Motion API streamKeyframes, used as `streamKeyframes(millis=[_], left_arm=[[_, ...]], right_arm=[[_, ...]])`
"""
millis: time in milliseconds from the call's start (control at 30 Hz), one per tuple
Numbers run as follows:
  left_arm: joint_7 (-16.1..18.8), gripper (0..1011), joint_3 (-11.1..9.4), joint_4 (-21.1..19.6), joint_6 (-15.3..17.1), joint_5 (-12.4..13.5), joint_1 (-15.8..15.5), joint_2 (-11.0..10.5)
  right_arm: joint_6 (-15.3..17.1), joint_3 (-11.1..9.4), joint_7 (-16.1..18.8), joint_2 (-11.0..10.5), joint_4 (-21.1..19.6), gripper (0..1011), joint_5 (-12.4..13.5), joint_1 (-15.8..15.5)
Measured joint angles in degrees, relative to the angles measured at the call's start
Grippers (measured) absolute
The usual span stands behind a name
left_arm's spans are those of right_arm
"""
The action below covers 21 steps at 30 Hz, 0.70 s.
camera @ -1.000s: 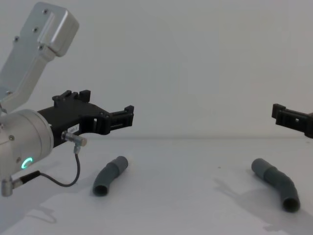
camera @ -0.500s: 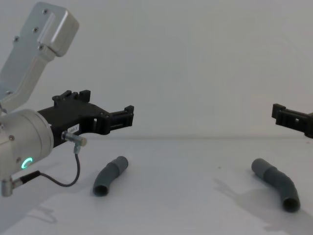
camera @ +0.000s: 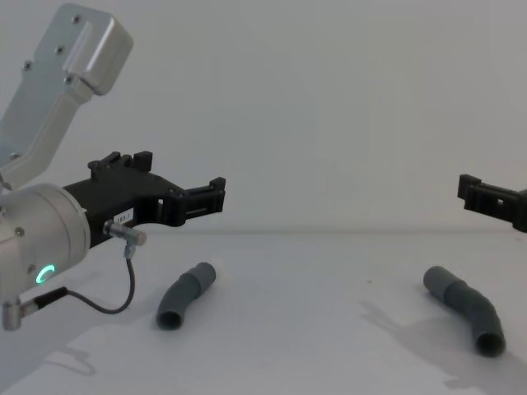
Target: Use both hands to pick up one end of the pipe from the table, align the ends, and insert them.
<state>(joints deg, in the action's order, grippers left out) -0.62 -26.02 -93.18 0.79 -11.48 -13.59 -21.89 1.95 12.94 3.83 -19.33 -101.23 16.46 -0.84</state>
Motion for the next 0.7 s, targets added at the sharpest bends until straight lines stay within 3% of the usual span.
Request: streamKeyframes(millis=[700], left_arm=[[-0.02,1001,0.00,0.00,0.00,0.00,0.01,0.00]], right_arm=[[0.00,0.00,0.00,0.00,0.00,1000,0.00,0.00]])
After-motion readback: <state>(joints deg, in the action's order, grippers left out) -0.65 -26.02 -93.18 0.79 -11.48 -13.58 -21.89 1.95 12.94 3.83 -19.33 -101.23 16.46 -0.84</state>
